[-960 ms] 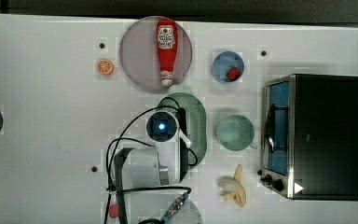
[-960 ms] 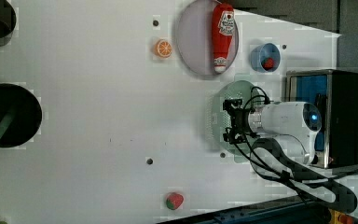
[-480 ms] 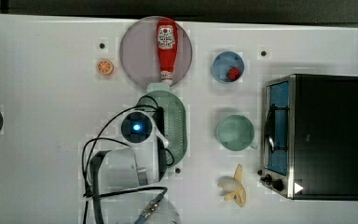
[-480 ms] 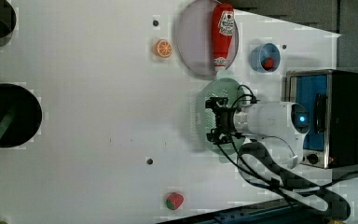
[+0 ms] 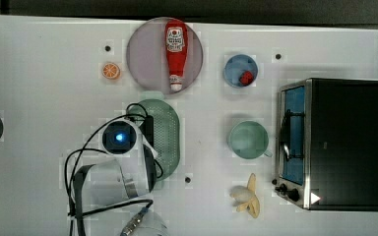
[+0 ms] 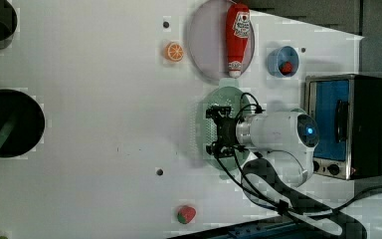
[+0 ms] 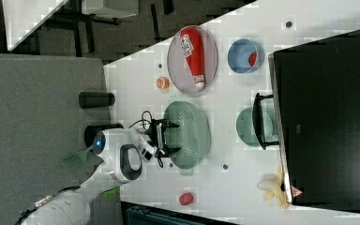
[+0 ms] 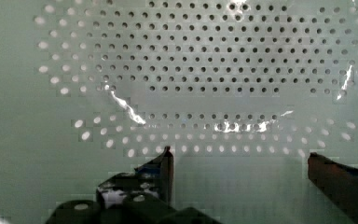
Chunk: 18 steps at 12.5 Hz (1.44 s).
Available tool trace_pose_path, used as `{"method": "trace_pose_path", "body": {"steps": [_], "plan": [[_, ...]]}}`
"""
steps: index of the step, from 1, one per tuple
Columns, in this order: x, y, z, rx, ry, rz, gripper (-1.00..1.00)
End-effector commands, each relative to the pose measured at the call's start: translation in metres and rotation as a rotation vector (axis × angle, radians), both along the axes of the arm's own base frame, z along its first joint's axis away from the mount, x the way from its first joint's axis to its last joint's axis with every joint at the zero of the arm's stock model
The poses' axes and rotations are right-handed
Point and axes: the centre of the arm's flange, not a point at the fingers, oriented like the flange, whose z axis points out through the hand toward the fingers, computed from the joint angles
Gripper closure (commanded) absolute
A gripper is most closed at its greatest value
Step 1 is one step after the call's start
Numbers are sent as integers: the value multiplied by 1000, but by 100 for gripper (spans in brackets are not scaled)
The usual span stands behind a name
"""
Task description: Drag strainer right to left.
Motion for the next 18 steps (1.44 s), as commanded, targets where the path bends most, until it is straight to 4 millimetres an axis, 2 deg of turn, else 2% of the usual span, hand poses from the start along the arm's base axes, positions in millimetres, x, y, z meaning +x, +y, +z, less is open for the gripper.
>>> {"method": "trace_pose_path", "body": {"steps": [1,8,12,18], "plan": [[7,30,5,1,-13,-70,-100],[26,106,4,40,-25,-62,-100],[32,138,-2,57,-21,-97,-100],[29,181,-6,75,-19,-89,-100]]}}
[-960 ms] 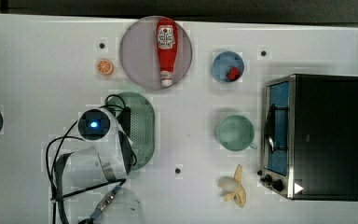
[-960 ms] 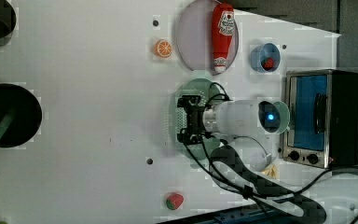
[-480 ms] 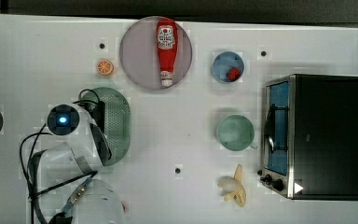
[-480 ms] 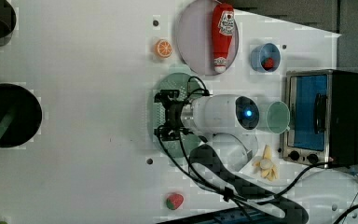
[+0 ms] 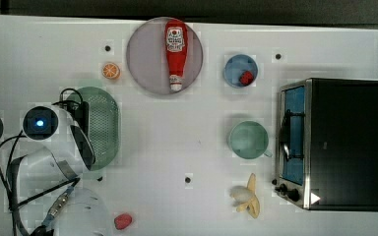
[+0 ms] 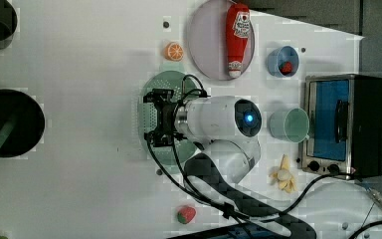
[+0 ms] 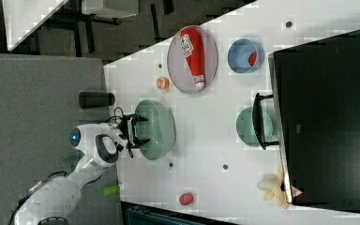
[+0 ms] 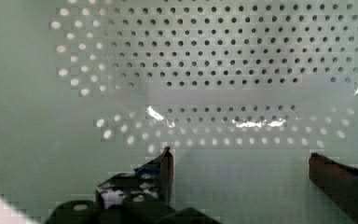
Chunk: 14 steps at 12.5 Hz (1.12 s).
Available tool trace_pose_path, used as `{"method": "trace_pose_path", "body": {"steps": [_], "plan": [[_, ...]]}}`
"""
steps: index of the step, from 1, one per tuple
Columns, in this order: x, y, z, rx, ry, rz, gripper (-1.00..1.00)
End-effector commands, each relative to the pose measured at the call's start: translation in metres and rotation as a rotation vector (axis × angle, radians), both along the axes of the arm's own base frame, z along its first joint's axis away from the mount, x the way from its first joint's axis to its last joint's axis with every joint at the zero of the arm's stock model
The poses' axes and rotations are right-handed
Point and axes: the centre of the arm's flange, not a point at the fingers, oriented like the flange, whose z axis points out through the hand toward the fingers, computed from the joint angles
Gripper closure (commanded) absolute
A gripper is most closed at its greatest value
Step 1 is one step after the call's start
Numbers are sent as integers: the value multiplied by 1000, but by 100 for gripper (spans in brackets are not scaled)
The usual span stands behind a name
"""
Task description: Drag strainer right to left.
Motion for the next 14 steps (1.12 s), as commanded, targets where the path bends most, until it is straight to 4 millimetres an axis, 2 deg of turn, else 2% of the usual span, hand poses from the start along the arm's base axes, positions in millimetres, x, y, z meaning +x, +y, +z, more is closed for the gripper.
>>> {"method": "trace_pose_path", "body": {"steps": [1,5,10,12,14], "plan": [[-5,15,-9,-7,26,-53,-100],[-7,42,-7,10,26,-89,-100],[-10,63,-10,24,17,-65,-100],[-12,68,3,23,15,-40,-100],[-9,67,39,-2,16,27,-100]]}}
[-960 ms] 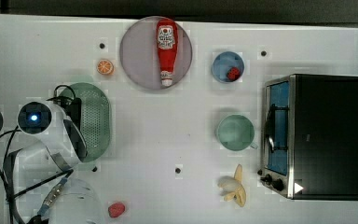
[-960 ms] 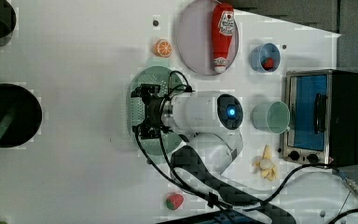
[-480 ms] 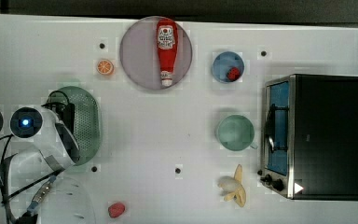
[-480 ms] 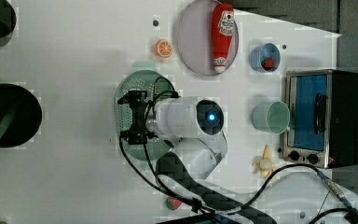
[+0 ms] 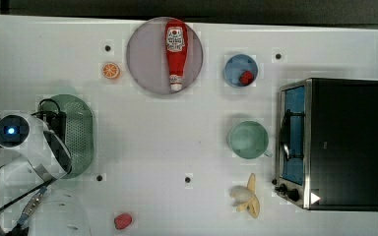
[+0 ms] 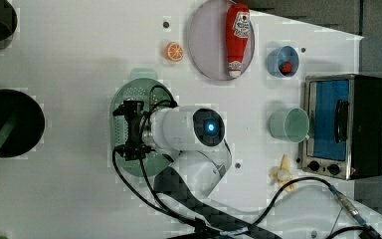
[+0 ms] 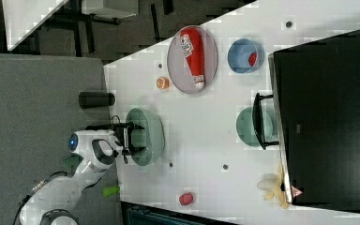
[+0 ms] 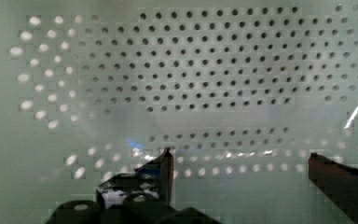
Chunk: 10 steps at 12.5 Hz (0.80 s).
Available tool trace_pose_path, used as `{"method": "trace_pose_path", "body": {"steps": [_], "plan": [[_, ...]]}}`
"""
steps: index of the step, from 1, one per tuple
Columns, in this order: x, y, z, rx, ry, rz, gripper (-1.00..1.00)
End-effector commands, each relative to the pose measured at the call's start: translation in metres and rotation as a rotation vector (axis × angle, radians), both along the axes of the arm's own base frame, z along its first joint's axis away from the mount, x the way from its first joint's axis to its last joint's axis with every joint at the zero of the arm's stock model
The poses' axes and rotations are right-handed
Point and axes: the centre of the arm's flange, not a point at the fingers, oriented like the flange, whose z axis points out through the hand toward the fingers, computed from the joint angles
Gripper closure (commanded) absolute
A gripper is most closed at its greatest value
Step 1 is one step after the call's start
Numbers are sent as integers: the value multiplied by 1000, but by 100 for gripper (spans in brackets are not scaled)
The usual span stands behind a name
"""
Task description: Drag strainer right to left.
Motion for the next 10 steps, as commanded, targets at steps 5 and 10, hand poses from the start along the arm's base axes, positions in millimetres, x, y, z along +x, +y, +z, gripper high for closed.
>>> {"method": "trace_pose_path", "body": {"steps": [5,10], "plan": [[29,-52,200,-80,-43,366,-100],[40,-194,358,-121,-99,606,-100]]}}
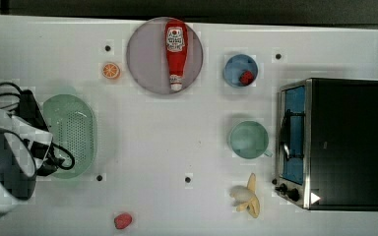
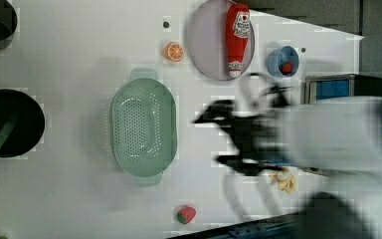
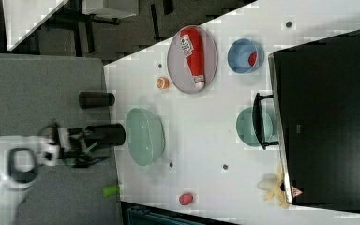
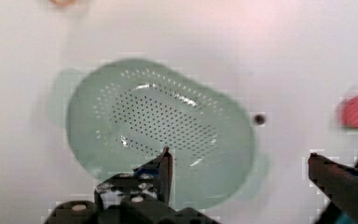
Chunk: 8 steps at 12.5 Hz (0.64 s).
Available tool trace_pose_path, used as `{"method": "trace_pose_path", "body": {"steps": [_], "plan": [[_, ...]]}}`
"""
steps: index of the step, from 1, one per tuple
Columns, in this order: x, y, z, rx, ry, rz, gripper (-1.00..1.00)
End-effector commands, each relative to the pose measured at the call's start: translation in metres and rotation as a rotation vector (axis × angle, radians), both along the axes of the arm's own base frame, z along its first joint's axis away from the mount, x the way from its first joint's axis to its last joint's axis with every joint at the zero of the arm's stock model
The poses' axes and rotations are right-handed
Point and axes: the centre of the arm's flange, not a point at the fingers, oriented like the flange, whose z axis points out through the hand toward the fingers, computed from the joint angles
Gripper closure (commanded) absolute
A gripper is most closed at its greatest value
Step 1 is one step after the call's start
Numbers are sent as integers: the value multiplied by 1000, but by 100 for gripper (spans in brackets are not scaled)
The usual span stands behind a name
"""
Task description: Drag strainer right to left.
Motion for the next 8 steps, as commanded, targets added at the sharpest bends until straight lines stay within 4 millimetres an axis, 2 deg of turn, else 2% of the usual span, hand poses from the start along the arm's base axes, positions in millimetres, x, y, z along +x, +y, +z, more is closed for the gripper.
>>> {"method": "trace_pose_path", "body": {"steps": [1,3,4,6,8], "plan": [[37,-143,85,22,-80,124,-100],[33,-212,119,35,-87,151,-100],[30,-244,127,28,-78,168,-100],[28,-300,133,-2,-61,201,-100],[27,-343,133,-21,-51,224,-100]]}}
